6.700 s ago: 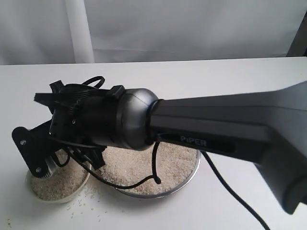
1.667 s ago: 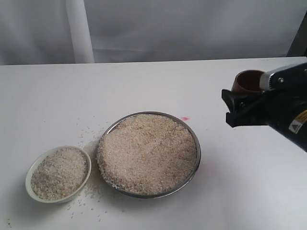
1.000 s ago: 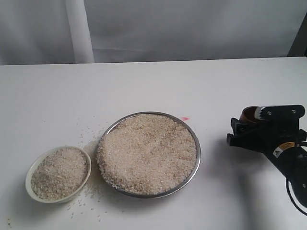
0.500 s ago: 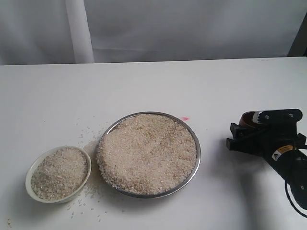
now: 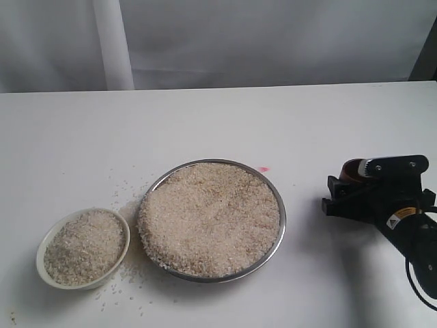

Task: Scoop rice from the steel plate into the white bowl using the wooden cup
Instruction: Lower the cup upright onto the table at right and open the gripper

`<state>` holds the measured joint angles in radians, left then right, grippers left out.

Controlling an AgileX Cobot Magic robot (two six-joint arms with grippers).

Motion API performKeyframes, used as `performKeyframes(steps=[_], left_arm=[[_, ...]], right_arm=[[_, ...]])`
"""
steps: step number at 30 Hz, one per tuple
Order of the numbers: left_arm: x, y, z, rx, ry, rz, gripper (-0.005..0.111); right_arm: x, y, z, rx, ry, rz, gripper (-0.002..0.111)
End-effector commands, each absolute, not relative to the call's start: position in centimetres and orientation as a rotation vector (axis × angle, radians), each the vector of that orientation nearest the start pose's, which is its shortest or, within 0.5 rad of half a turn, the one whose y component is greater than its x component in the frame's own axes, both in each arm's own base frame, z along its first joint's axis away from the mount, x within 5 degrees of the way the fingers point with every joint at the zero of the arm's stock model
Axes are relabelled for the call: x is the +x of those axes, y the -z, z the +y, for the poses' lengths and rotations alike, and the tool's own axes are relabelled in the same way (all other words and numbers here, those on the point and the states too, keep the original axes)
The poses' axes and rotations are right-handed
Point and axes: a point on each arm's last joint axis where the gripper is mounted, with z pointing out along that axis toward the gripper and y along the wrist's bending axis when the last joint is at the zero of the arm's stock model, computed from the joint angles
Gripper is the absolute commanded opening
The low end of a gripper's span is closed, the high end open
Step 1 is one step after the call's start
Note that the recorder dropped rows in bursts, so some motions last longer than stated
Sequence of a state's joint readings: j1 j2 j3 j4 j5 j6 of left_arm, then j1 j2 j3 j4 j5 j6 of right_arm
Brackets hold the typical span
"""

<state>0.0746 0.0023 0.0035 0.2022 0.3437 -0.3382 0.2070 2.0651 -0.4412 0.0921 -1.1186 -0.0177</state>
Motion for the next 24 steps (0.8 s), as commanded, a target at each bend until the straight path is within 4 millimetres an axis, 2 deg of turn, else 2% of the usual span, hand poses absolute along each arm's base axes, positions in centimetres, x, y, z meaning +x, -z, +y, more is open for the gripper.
performKeyframes(steps=[1,5,8,13,17,20,24], left_arm=[[5.3,-18.3,1.0,-0.248,0.001,1.797,0.000],[5.3,-18.3,1.0,-0.248,0.001,1.797,0.000],[5.3,-18.3,1.0,-0.248,0.001,1.797,0.000],[5.3,-18.3,1.0,-0.248,0.001,1.797,0.000],[5.3,-18.3,1.0,-0.248,0.001,1.797,0.000],[5.3,-18.3,1.0,-0.248,0.001,1.797,0.000],[5.3,-18.3,1.0,-0.248,0.001,1.797,0.000]], right_arm=[[27.6,-6.6,5.0,-0.165,-0.051,1.979,0.047],[27.7,-6.8,4.8,-0.145,-0.041,1.957,0.090],[27.8,-6.9,4.9,-0.150,-0.045,1.947,0.105],[27.0,-7.2,4.7,-0.152,-0.044,1.931,0.105],[26.5,-9.2,4.6,-0.132,-0.050,1.878,0.105],[25.9,-11.6,4.4,-0.098,-0.075,1.805,0.105],[24.5,-15.7,4.1,-0.052,-0.118,1.666,0.105]])
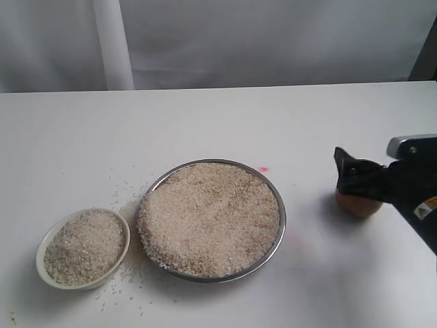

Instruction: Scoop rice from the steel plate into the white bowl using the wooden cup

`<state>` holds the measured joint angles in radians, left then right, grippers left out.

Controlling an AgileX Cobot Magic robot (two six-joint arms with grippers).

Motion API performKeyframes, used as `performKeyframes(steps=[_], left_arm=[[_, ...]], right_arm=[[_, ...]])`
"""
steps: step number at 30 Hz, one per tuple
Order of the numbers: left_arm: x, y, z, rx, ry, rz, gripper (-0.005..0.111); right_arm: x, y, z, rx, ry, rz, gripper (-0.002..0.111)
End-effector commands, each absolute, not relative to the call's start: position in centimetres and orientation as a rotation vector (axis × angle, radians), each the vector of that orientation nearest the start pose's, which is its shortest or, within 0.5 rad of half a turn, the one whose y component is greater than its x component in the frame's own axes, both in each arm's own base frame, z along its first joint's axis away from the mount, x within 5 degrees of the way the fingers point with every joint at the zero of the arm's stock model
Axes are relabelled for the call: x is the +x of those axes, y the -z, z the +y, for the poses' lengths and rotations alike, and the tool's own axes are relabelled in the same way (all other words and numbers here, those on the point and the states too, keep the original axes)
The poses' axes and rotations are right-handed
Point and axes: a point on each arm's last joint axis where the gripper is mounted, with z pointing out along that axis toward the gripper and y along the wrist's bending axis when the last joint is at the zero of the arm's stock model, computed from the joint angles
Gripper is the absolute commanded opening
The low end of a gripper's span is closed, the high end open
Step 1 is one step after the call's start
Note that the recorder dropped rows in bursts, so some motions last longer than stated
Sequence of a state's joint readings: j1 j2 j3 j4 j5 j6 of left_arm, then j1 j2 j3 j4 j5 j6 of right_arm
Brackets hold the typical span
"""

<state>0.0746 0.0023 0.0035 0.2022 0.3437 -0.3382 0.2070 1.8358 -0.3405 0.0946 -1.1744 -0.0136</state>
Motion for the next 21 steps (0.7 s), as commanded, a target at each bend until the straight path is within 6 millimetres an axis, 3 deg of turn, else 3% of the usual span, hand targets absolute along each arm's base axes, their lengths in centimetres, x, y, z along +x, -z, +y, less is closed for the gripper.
performKeyframes(steps=[1,7,10,14,21], left_arm=[[5.3,-18.3,1.0,-0.248,0.001,1.797,0.000],[5.3,-18.3,1.0,-0.248,0.001,1.797,0.000],[5.3,-18.3,1.0,-0.248,0.001,1.797,0.000],[5.3,-18.3,1.0,-0.248,0.001,1.797,0.000],[5.3,-18.3,1.0,-0.248,0.001,1.797,0.000]], right_arm=[[24.1,-16.8,4.1,-0.043,-0.131,1.634,0.105],[21.1,-22.5,5.0,-0.076,-0.214,1.479,0.104],[19.0,-25.4,5.3,-0.111,-0.251,1.390,0.096],[15.9,-28.2,5.5,-0.166,-0.292,1.296,0.069],[11.0,-30.3,4.5,-0.216,-0.365,1.266,0.023]])
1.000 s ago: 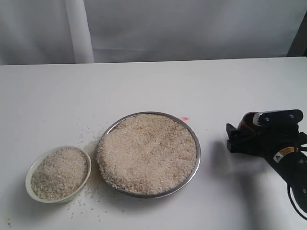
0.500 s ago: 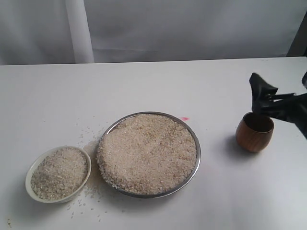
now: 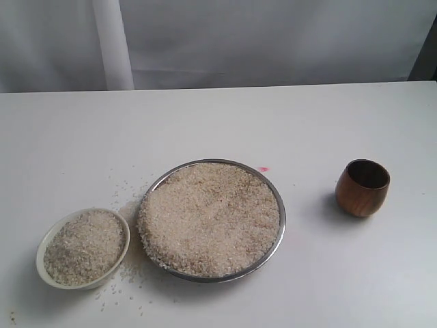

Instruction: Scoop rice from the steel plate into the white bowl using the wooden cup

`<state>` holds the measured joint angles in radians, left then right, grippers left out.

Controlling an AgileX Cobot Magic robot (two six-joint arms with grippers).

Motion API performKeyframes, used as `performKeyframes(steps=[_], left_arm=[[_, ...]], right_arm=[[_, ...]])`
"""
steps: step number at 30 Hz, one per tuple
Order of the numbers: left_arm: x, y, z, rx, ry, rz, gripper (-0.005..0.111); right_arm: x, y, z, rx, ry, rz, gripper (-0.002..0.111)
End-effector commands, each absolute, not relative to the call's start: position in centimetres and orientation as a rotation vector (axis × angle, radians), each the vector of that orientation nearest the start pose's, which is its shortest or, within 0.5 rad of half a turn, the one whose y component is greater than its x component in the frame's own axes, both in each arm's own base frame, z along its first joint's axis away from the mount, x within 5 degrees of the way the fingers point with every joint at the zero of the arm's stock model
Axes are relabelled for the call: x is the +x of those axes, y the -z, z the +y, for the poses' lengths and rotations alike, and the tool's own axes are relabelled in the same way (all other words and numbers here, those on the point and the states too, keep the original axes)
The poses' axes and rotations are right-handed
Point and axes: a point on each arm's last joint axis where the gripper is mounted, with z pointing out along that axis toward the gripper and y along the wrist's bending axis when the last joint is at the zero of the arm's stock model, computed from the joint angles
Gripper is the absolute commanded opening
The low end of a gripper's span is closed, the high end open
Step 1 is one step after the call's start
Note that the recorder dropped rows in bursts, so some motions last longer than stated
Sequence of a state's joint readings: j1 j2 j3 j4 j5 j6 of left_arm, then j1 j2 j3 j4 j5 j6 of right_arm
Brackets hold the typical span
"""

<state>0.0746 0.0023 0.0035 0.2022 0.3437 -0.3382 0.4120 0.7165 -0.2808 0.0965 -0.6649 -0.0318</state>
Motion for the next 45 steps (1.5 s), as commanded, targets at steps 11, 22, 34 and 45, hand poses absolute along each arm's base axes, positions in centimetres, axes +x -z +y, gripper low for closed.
performKeyframes(steps=[11,22,34,45], left_arm=[[5.3,-18.3,1.0,-0.248,0.001,1.797,0.000],[5.3,-18.3,1.0,-0.248,0.001,1.797,0.000],[5.3,-18.3,1.0,-0.248,0.001,1.797,0.000],[5.3,-18.3,1.0,-0.248,0.001,1.797,0.000]], right_arm=[[7.1,-30.7,3.0,-0.225,-0.386,1.251,0.000],[6.9,-30.8,2.9,-0.214,-0.395,1.244,0.000],[5.1,-26.8,2.4,-0.322,-0.363,1.497,0.000],[5.2,-22.2,1.8,-0.338,-0.168,1.419,0.000]])
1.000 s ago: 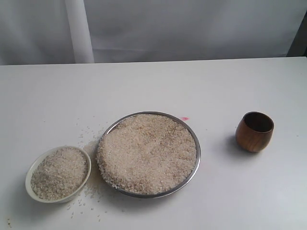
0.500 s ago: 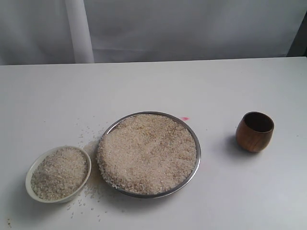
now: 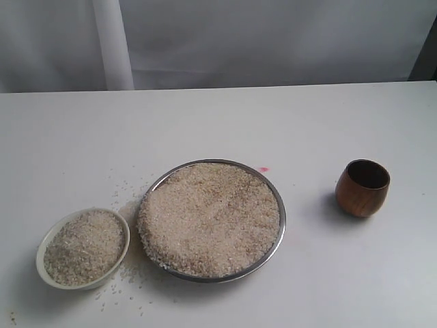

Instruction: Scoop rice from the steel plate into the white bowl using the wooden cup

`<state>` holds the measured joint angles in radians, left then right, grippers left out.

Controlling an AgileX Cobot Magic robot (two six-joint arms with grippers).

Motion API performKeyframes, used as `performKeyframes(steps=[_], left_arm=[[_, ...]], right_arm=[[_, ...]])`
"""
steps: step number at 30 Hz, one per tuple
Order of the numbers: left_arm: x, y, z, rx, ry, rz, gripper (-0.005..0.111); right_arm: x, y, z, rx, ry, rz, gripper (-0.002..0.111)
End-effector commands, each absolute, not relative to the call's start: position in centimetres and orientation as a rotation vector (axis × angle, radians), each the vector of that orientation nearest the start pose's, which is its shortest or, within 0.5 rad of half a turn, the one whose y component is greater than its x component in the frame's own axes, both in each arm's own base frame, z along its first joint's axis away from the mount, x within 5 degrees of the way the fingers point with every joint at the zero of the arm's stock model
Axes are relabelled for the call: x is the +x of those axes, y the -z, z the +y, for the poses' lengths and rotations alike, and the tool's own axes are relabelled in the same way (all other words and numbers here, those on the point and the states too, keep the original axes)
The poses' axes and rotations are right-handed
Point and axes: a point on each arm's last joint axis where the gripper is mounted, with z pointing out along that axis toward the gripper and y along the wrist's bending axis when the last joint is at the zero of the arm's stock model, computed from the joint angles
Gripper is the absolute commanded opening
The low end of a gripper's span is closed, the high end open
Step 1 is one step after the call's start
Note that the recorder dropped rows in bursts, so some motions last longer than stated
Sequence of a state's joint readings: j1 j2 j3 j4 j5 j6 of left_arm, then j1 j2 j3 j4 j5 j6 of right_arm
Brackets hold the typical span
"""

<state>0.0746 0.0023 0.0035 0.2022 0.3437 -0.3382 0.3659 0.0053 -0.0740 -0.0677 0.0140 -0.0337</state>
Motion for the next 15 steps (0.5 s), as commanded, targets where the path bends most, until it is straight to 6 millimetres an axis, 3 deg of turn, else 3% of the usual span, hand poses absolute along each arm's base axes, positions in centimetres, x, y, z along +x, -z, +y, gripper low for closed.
performKeyframes(steps=[1,4,15], left_arm=[[5.3,-18.3,1.0,-0.248,0.001,1.797,0.000],[5.3,-18.3,1.0,-0.248,0.001,1.797,0.000],[5.3,-18.3,1.0,-0.248,0.001,1.797,0.000]], right_arm=[[5.2,-21.7,1.8,-0.341,-0.167,1.434,0.000],[5.3,-21.3,1.9,-0.345,-0.164,1.445,0.000],[5.2,-18.3,1.4,-0.420,-0.092,1.770,0.000]])
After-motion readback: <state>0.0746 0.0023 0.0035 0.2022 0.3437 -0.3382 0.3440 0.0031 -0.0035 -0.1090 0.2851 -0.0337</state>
